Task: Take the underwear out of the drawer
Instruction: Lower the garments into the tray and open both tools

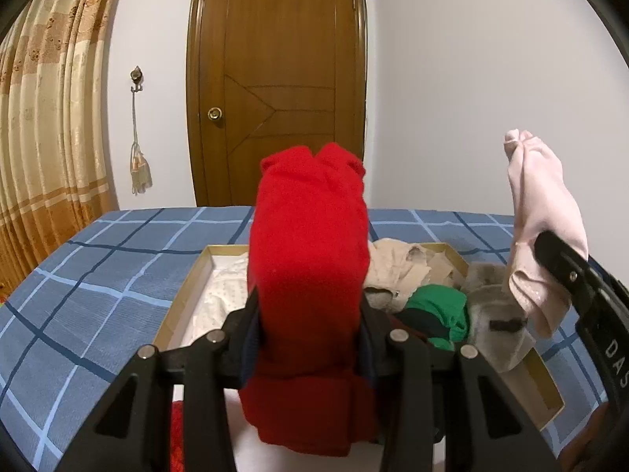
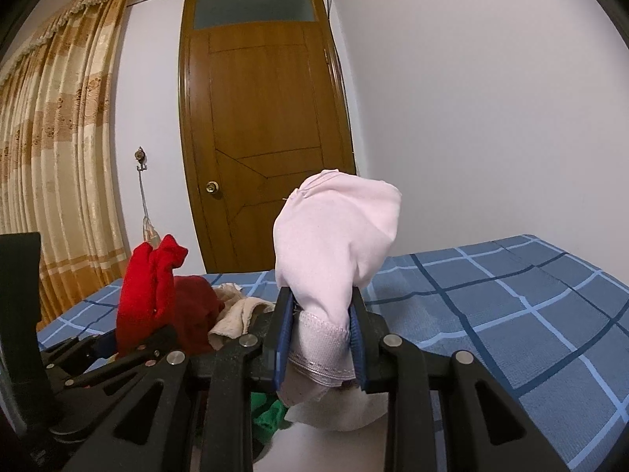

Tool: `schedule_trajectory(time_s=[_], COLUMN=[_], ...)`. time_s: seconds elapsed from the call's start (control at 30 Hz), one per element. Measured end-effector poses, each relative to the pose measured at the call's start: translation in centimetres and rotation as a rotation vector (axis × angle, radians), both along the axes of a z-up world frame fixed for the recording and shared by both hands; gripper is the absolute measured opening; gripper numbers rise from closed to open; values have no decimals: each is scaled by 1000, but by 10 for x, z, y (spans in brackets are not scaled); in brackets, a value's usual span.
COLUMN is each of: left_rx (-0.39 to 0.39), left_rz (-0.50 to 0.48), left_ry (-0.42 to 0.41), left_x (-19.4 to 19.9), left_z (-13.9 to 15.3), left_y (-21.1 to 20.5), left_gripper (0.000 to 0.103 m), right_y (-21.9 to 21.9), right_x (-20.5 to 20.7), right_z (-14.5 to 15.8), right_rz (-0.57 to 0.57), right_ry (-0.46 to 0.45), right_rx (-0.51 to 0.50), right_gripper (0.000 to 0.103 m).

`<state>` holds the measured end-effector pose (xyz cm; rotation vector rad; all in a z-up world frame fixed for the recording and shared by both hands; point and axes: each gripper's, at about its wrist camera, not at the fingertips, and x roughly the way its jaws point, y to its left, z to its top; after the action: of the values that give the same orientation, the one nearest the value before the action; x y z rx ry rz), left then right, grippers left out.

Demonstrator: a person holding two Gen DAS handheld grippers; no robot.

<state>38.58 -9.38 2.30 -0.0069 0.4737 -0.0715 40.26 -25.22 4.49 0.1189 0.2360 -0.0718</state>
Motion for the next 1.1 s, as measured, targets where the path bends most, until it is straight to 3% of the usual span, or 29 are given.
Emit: schedule_trajectory(time_s=[0.6, 1.1], left_rx=[36, 107], left_rz=[14, 22], left_ry=[52, 89], left_x=[22, 30], left_z=[-5, -9], left_y=[-6, -19], left_gripper=[40, 40], right_y=[11, 11], right_x=[24, 51], right_z=[-1, -10], right_rz=[19, 81], right_ry=[74, 218], right_rx=[-63, -41], right_gripper=[29, 29])
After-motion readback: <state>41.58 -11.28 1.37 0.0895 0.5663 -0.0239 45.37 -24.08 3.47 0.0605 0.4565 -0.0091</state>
